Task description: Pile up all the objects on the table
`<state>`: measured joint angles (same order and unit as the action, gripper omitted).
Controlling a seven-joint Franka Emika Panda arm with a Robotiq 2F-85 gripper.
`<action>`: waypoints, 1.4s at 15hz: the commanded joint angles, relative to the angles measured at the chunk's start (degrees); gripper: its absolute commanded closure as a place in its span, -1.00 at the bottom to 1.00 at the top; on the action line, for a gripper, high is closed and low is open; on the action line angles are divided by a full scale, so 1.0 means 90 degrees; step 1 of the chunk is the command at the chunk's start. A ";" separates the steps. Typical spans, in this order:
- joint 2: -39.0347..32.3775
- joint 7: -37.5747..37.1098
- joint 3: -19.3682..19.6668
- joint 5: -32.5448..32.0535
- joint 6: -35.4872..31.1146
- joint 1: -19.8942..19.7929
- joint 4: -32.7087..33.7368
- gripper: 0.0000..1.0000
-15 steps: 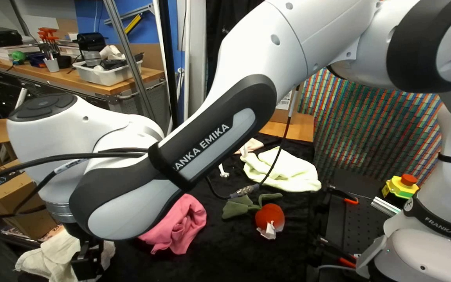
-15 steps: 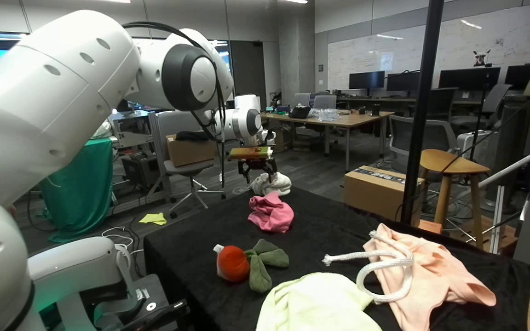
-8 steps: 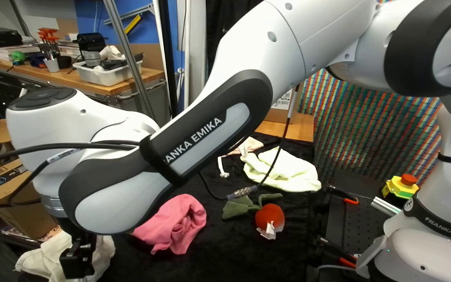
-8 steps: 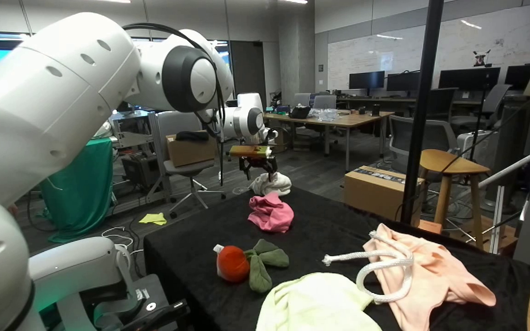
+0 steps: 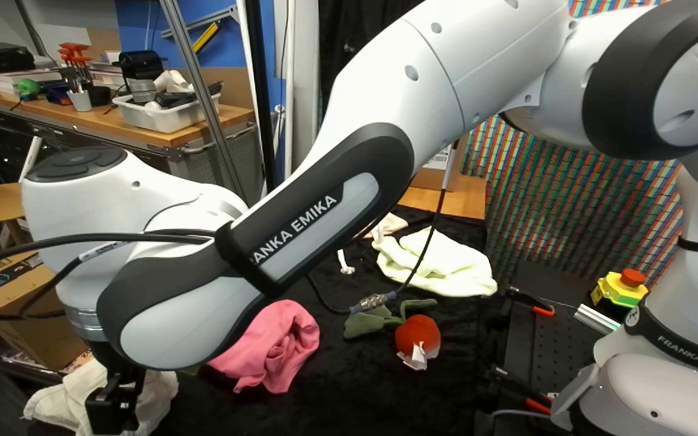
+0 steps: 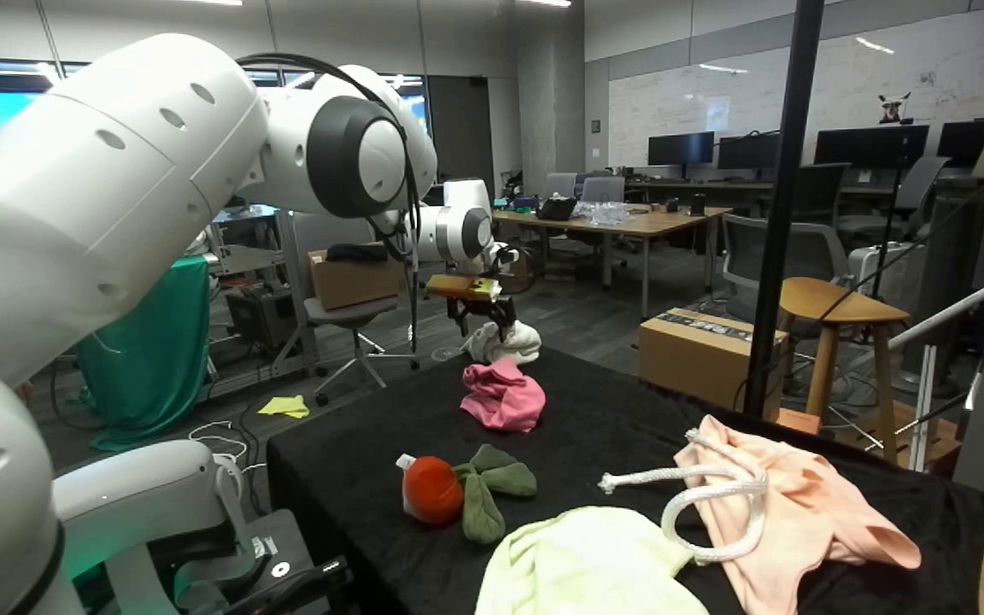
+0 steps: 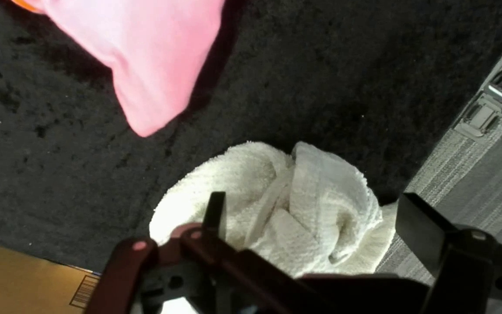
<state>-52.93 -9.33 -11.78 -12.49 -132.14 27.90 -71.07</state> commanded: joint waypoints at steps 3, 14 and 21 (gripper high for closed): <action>-0.0224 -0.0179 -0.0011 0.0058 -0.0303 0.0012 0.0265 -1.00; -0.0295 -0.0331 0.0084 -0.0012 -0.0266 0.0023 0.0375 0.30; -0.0063 -0.0323 0.0167 -0.0148 0.0005 0.0099 0.0195 0.98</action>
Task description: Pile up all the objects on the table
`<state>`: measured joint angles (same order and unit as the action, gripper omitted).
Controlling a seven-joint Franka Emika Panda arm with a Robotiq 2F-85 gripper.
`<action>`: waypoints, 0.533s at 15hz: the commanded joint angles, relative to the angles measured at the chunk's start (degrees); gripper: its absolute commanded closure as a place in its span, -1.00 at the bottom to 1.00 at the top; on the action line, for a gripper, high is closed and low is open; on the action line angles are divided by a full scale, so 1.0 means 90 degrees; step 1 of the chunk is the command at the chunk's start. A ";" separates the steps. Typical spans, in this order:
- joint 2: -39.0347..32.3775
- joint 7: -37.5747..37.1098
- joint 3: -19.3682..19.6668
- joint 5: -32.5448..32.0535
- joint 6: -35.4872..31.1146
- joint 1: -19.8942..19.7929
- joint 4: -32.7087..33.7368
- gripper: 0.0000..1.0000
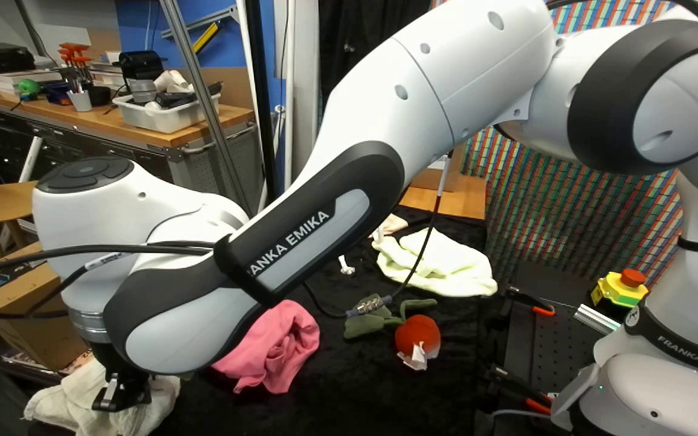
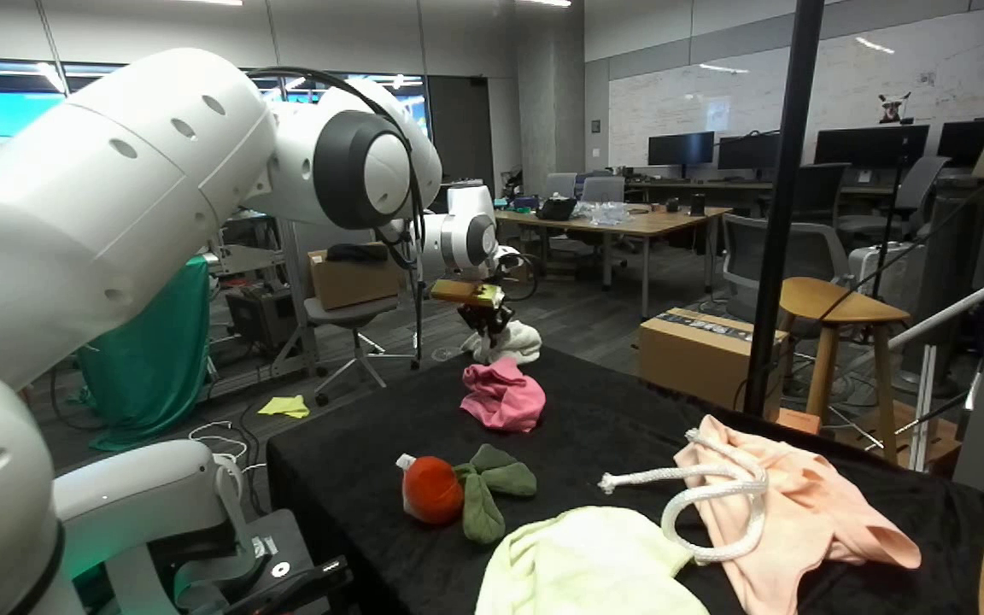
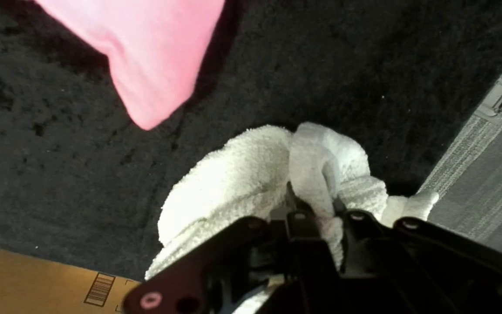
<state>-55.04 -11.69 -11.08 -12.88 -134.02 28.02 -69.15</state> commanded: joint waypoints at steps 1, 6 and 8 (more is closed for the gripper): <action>0.0258 -0.0035 0.0074 -0.0127 0.0259 0.0087 -0.0084 0.94; 0.0902 -0.0152 0.0159 -0.0329 0.0824 0.0235 -0.0418 0.93; 0.1270 -0.0255 0.0234 -0.0563 0.1112 0.0310 -0.0640 0.94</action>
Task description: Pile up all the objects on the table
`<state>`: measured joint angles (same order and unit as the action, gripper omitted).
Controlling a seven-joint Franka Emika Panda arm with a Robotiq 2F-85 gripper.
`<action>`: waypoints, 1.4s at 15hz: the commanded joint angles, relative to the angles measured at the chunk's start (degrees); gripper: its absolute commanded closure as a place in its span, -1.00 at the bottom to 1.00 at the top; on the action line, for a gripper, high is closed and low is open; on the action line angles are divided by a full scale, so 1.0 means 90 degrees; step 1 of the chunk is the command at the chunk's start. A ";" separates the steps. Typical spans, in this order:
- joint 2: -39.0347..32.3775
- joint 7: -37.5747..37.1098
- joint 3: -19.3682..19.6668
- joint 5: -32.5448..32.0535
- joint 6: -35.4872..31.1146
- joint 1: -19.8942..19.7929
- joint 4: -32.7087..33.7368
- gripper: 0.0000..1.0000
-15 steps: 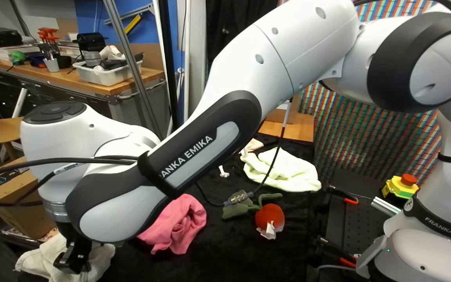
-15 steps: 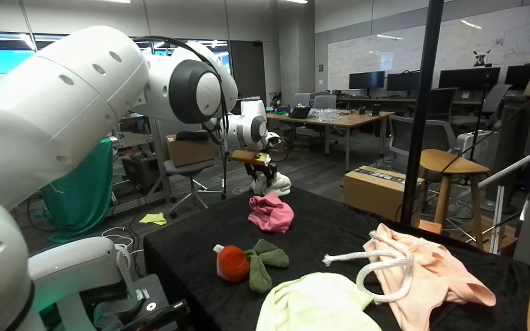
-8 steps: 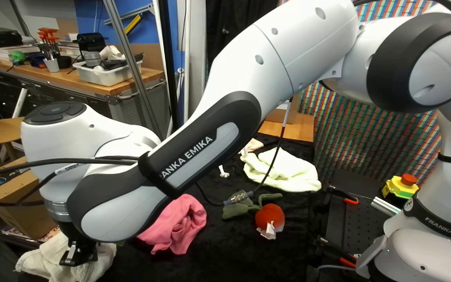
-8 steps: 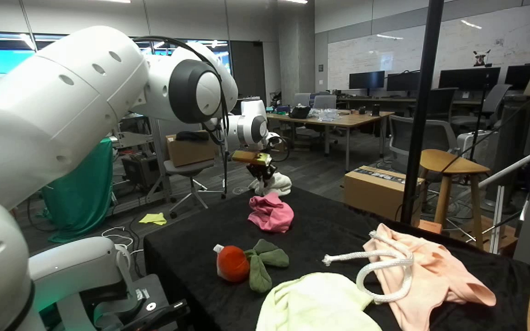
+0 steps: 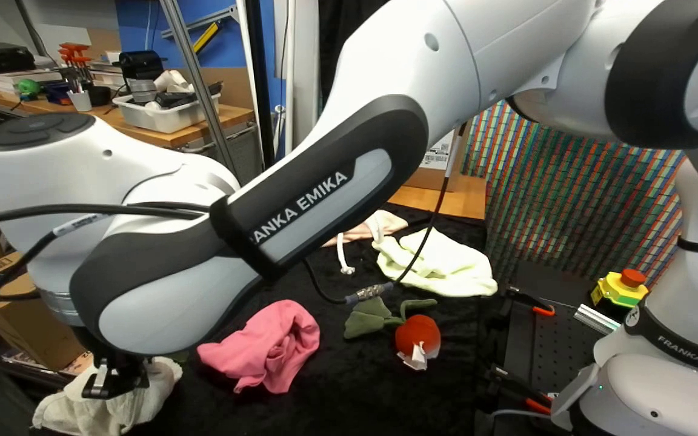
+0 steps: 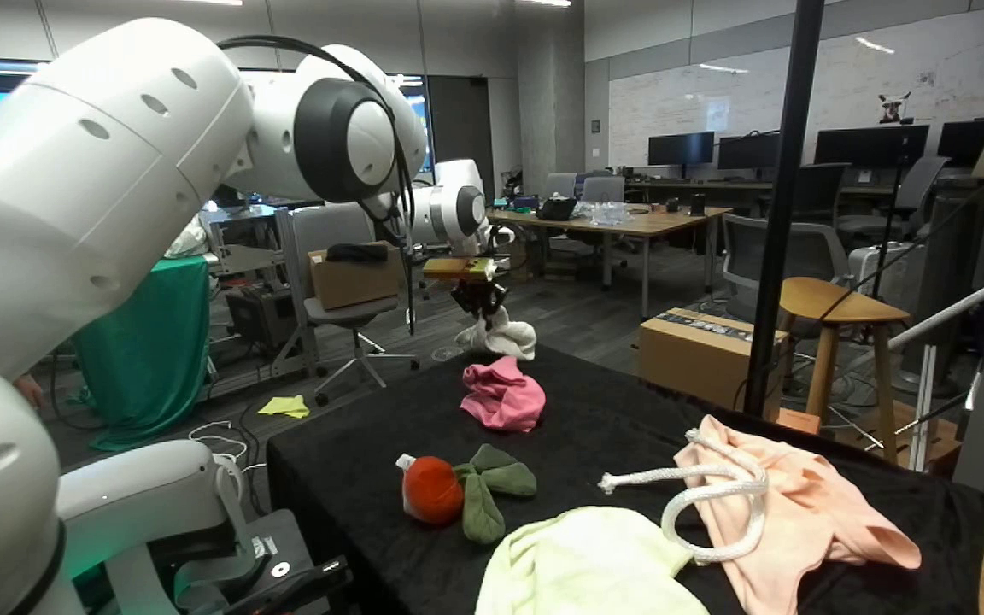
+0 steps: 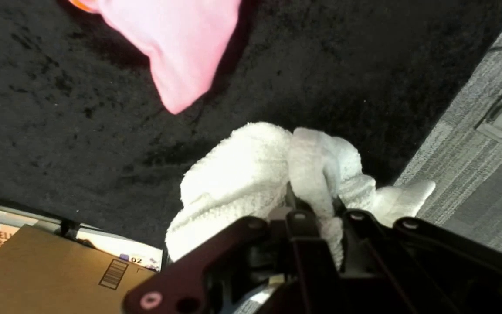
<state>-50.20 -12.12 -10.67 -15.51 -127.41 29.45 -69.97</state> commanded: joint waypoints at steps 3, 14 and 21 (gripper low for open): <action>0.1359 -0.0462 0.0306 -0.0552 0.0531 0.0212 -0.0961 0.94; 0.4088 -0.2513 0.0954 -0.1184 0.0352 -0.0252 -0.3284 0.95; 0.5047 -0.3419 0.0810 -0.1361 0.1512 -0.1115 -0.4023 0.95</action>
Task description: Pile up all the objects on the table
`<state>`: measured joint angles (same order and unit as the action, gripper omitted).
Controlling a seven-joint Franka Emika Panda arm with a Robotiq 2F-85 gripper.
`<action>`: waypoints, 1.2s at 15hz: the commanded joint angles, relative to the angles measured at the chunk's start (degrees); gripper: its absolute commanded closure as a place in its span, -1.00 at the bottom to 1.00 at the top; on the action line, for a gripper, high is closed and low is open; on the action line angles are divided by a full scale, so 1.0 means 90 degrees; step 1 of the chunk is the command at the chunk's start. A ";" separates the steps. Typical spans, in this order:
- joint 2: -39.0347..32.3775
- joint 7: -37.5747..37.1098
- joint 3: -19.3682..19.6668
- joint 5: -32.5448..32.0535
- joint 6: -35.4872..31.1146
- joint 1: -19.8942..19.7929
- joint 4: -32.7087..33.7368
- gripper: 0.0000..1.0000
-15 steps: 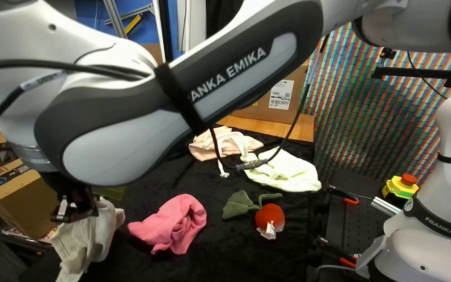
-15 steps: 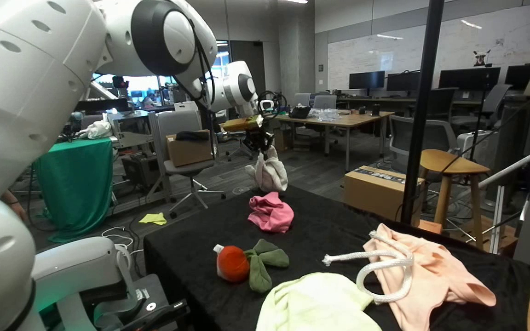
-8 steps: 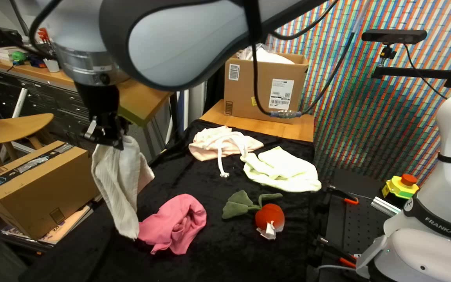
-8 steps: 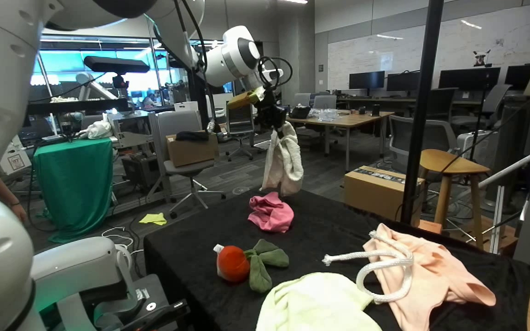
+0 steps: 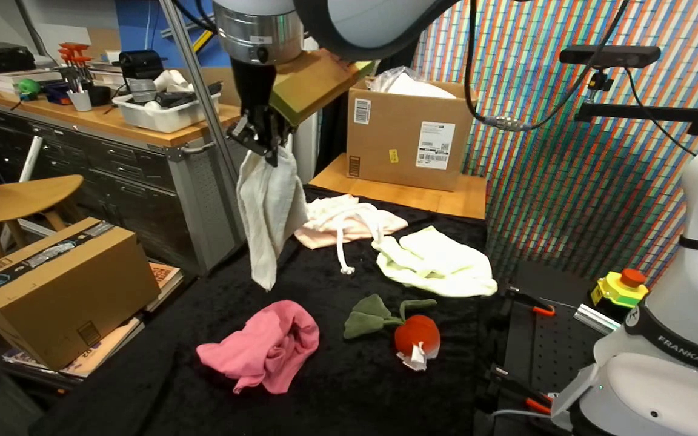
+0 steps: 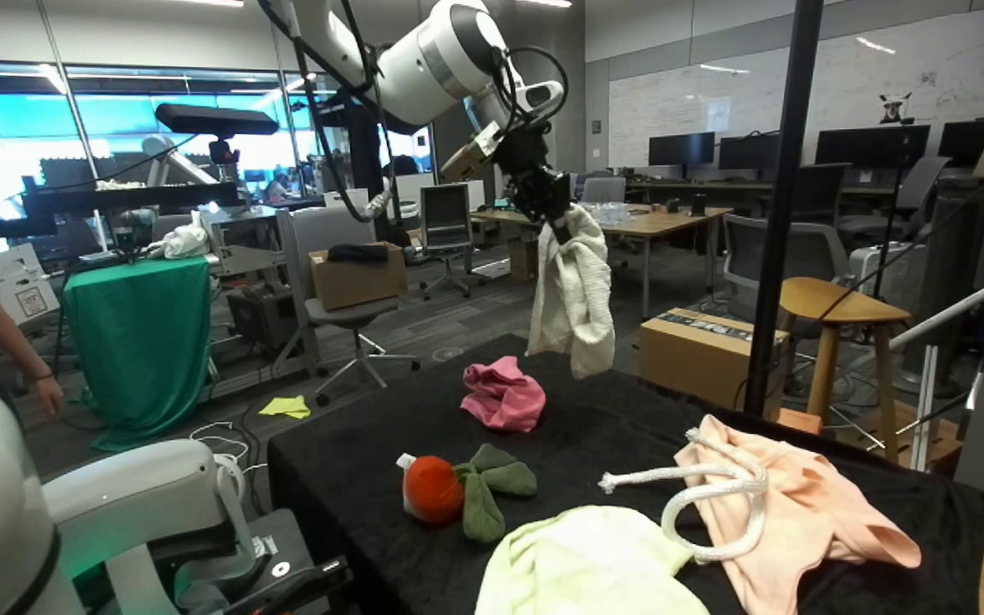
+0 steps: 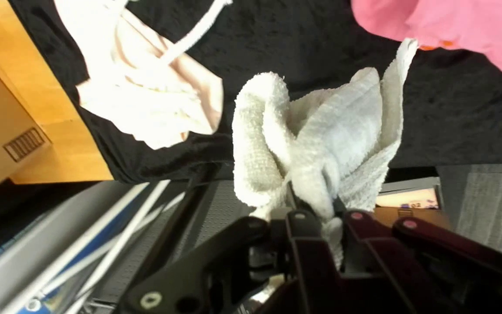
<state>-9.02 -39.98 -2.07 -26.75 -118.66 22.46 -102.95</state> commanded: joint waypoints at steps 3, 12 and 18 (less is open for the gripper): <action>0.0501 -0.0323 -0.0139 -0.0128 0.1171 -0.0713 -0.0341 0.95; -0.0133 -0.0182 0.0380 -0.0497 0.0793 -0.1905 0.0117 0.95; -0.0591 0.0364 0.0588 -0.0206 0.0179 -0.2263 0.0117 0.27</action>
<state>-12.47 -39.94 3.00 -30.12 -114.88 2.46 -103.56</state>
